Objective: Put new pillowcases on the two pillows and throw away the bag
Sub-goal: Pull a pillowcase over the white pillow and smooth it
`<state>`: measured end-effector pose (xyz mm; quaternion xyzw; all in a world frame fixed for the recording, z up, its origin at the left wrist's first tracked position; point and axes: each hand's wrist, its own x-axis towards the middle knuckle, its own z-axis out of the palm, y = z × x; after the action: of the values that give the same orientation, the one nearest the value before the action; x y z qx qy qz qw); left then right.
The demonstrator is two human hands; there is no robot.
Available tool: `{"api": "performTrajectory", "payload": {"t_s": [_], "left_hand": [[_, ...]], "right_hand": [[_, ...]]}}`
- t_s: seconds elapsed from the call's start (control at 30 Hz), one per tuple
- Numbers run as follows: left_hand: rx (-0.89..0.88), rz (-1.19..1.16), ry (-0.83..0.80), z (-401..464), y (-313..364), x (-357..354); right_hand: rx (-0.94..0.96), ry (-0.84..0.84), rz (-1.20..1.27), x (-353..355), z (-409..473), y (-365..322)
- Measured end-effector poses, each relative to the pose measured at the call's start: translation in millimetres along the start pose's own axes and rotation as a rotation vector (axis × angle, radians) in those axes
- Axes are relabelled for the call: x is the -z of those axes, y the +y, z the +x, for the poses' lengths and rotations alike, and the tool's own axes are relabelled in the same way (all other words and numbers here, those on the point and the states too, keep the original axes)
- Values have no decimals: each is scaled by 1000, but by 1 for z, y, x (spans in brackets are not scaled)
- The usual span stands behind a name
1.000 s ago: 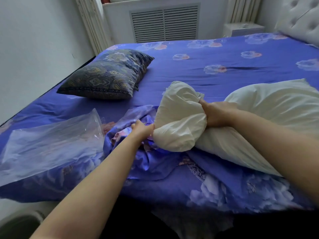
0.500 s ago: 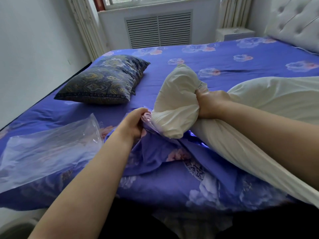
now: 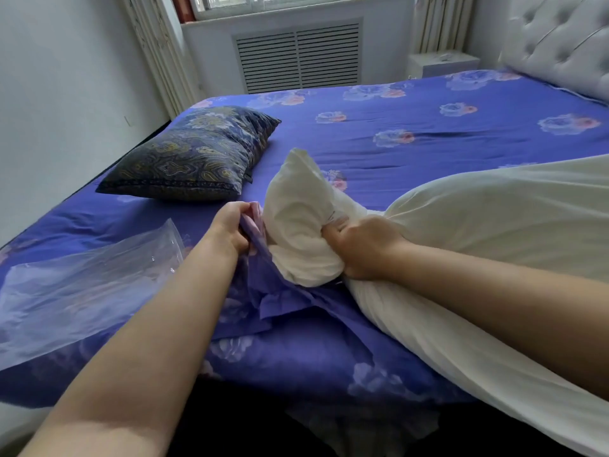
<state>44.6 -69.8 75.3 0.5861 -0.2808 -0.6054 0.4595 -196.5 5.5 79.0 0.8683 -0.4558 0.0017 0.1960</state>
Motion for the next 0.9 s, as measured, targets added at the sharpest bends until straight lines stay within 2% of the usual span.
{"api": "performTrajectory", "payload": {"t_s": [0.17,0.27,0.33,0.4,0.43,0.47,0.53,0.6,0.67,0.77,0.83,0.9], "left_hand": [[-71,62,4,9,20,3],[-82,323,-62,2,43,-8],[-158,675,-84,-8,56,-25],[-206,1210,-77,-15,60,-30],[-178,1425,-63,-14,56,-26],[-72,1470,-73,-14,50,-18],[143,1245,-111,-16,34,1],[244,1036,-148,-28,17,12],[262,956,-188,-26,9,22],[295,1032,-159,-22,7,32],[225,1048,-105,-18,5,35],[112,957,-51,-16,3,31]], "right_hand": [[287,123,126,9,-19,-6],[410,100,65,1,-26,-26],[372,93,68,-3,-18,-30],[311,121,82,-4,-10,-23],[295,127,83,-5,-8,-18],[288,121,80,-4,-9,-16],[296,113,60,-6,-13,-17],[285,97,80,-10,-16,-20],[220,53,146,-8,-16,-22],[79,19,207,-7,-13,-21],[52,-47,284,-8,-14,-20],[127,-76,293,1,-17,-23]]}}
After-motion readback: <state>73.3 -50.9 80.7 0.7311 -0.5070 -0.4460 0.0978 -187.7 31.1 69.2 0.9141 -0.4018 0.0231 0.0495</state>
